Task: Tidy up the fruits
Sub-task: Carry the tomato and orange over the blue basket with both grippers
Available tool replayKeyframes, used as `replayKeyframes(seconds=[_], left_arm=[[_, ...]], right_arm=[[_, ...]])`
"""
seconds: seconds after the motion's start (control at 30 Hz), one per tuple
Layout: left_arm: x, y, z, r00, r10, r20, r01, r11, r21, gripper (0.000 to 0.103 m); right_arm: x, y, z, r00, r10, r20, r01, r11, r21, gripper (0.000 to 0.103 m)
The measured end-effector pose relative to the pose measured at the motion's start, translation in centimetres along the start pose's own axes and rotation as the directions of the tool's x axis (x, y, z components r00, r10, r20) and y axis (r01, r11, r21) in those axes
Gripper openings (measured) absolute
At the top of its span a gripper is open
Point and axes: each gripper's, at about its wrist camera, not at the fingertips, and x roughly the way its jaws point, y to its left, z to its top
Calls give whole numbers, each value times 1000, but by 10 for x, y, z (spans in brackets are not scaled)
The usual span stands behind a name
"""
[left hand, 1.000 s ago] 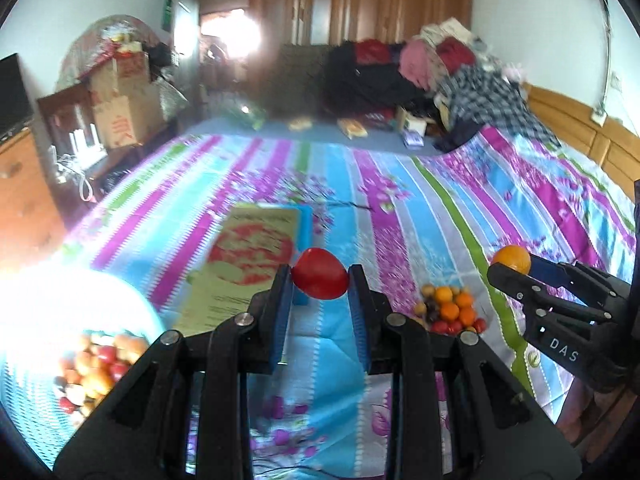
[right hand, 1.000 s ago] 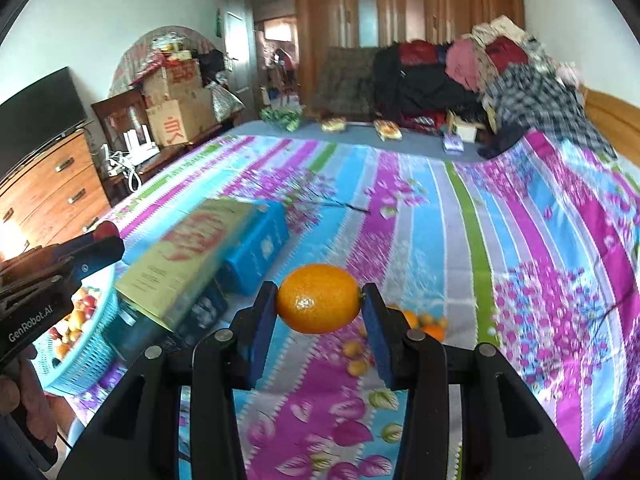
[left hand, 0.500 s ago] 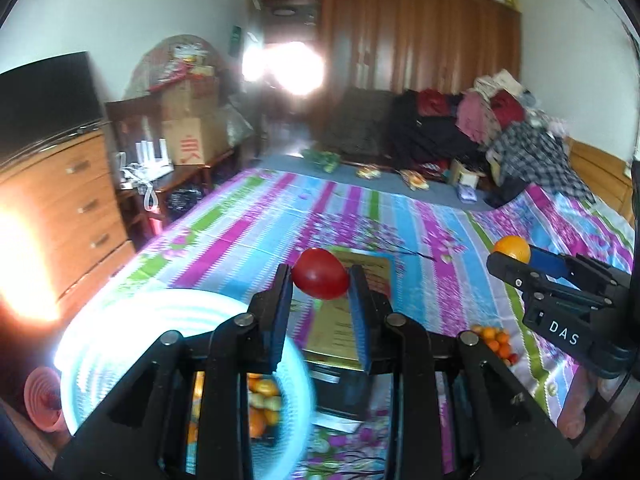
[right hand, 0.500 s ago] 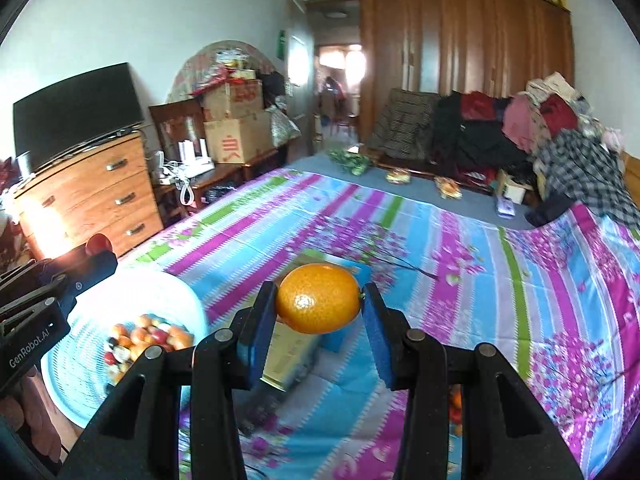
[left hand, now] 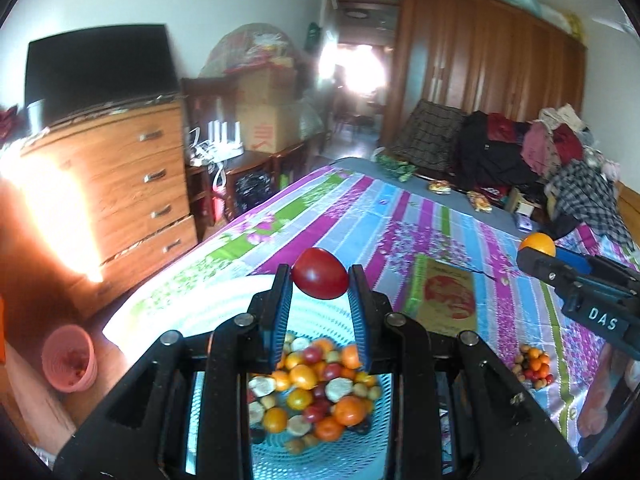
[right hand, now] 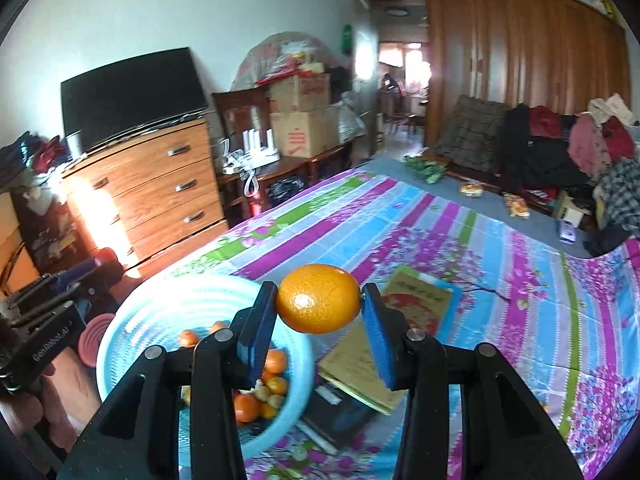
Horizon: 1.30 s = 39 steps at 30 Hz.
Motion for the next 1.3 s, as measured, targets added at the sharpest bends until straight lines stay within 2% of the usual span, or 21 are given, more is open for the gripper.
replayKeyframes(seconds=[0.2, 0.5, 0.87, 1.3], left_arm=[[13, 26, -11, 997, 28, -74, -32, 998, -50, 29], [31, 51, -28, 982, 38, -186, -54, 995, -83, 29], [47, 62, -43, 961, 39, -273, -68, 993, -100, 29], [63, 74, -55, 939, 26, -342, -69, 991, -114, 29]], right_arm=[[31, 25, 0, 993, 74, -87, -75, 997, -16, 47], [74, 44, -13, 967, 137, -217, -141, 990, -5, 47], [115, 53, -32, 928, 154, -339, -166, 986, -7, 47], [134, 59, -49, 904, 148, -401, -164, 986, -5, 47]])
